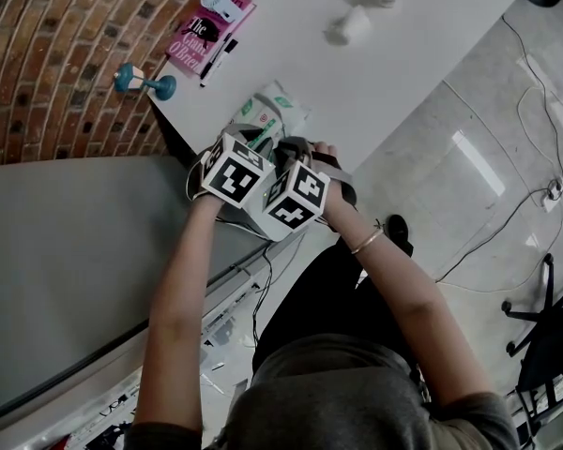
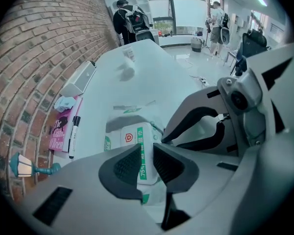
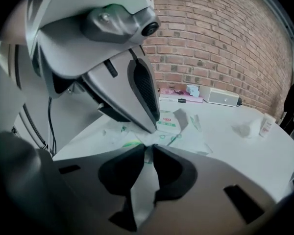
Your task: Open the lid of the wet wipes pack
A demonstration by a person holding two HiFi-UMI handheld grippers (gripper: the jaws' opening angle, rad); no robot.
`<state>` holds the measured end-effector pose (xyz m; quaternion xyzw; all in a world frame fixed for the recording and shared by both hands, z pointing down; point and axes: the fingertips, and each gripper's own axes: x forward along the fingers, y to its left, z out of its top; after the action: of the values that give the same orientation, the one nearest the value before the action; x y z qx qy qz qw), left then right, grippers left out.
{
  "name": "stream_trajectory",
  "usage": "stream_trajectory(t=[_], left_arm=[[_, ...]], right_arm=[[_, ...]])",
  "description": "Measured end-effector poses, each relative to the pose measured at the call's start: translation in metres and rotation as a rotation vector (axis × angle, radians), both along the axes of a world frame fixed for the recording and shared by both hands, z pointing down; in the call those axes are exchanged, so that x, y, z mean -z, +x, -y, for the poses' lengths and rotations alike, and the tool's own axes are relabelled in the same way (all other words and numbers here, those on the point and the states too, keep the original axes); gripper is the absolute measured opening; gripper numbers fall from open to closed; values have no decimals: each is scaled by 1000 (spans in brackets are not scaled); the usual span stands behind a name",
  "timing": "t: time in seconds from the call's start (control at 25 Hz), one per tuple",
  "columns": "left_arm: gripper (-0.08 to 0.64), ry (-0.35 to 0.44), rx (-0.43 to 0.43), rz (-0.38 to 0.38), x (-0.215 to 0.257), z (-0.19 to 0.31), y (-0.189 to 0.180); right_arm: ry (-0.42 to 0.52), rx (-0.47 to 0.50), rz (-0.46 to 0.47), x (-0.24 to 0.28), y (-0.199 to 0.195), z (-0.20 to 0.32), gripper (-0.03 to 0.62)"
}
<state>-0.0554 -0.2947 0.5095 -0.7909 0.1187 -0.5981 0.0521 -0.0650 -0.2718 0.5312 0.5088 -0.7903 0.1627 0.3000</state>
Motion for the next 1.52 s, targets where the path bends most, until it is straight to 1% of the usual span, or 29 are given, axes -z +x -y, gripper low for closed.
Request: stream_trajectory(t=[0.12, 0.28, 0.44, 0.8, 1.0, 1.16, 1.24, 1.32, 1.44, 1.52], left_arm=[[83, -52, 19, -12, -1, 0, -1], [81, -112, 38, -26, -2, 1, 0], [83, -167, 51, -36, 0, 2, -1], [83, -268, 66, -84, 2, 4, -2], [83, -318, 71, -94, 2, 4, -2], [79, -364, 92, -127, 11, 9, -4], [73, -368, 101, -146, 18, 14, -3], [69, -355, 100, -149, 21, 16, -3], [64, -312, 88, -142, 23, 17, -4], [58, -278, 97, -150, 27, 20, -5]], right_arm=[[0, 1, -16, -1, 0, 1, 61], [-27, 5, 4, -2, 1, 1, 57], [-33, 5, 3, -3, 1, 1, 54], [-67, 10, 32, -4, 1, 1, 48], [-69, 10, 25, -5, 1, 1, 44], [-81, 12, 18, -7, 2, 1, 38], [-84, 12, 17, -7, 3, 1, 38], [-88, 12, 20, -8, 3, 1, 37], [-92, 13, 26, -8, 3, 1, 36], [-97, 14, 32, -8, 3, 1, 34]])
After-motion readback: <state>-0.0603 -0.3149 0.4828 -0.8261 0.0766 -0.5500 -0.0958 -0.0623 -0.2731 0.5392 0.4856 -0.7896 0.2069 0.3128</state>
